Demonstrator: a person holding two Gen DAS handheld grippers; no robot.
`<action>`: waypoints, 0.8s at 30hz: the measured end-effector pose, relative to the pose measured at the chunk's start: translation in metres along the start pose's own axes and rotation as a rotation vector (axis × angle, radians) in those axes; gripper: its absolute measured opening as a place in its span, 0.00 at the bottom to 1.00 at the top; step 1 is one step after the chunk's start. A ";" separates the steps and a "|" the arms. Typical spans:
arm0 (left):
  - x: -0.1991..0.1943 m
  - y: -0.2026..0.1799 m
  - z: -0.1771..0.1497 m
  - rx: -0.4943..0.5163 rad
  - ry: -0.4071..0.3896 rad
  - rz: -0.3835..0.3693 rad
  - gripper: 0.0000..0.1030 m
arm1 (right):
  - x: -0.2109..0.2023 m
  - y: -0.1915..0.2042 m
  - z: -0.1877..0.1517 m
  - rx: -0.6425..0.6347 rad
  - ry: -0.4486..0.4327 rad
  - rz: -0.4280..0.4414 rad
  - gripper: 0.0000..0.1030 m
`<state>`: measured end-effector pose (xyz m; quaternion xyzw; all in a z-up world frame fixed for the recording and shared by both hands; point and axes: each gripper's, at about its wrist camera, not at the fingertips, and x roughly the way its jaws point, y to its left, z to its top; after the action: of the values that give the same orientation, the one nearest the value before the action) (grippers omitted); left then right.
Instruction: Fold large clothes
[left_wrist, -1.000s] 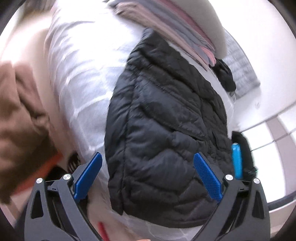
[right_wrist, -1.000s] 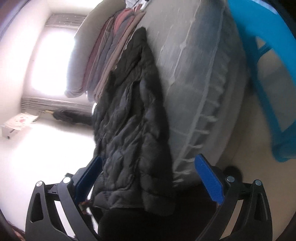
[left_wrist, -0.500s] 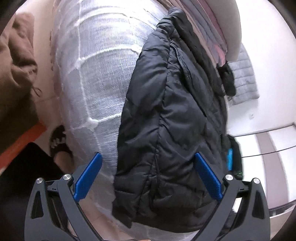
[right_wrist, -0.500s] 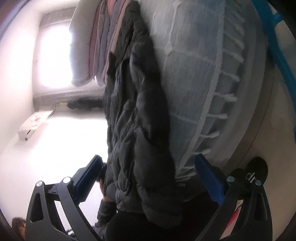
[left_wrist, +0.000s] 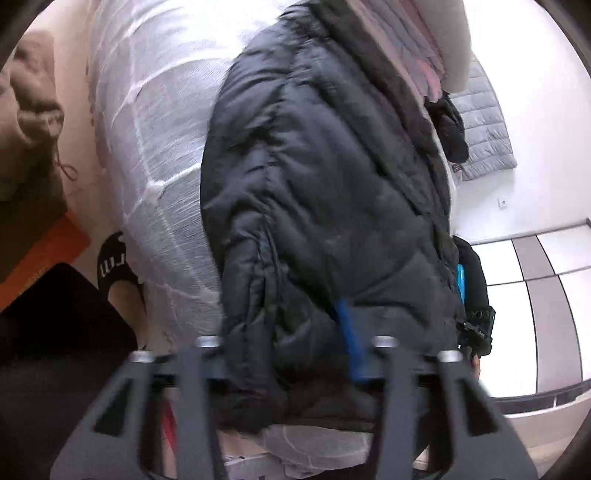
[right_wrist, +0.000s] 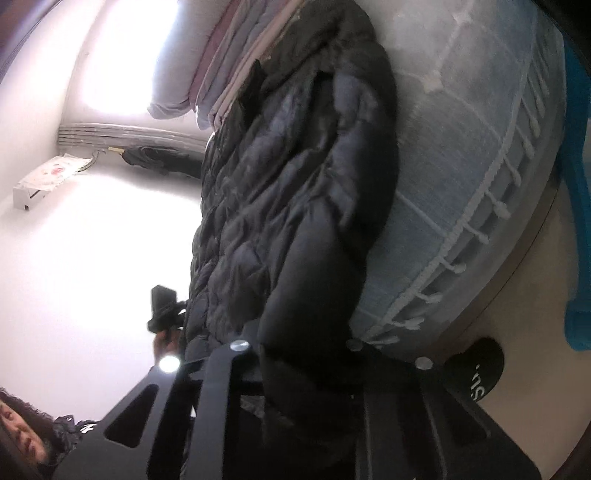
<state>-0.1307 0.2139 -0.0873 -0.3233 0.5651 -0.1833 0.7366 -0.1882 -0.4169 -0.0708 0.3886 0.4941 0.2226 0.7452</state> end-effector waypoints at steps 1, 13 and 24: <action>-0.005 -0.007 0.000 0.013 -0.010 -0.001 0.13 | -0.002 0.006 0.000 -0.005 -0.016 0.002 0.15; -0.085 -0.068 -0.011 0.099 -0.129 -0.191 0.07 | -0.047 0.099 -0.023 -0.097 -0.192 0.165 0.12; -0.054 0.002 -0.053 0.014 0.168 -0.034 0.42 | -0.043 0.052 -0.083 0.027 -0.022 0.048 0.57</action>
<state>-0.1967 0.2350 -0.0579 -0.3111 0.6182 -0.2260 0.6855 -0.2784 -0.3867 -0.0223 0.4125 0.4794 0.2293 0.7399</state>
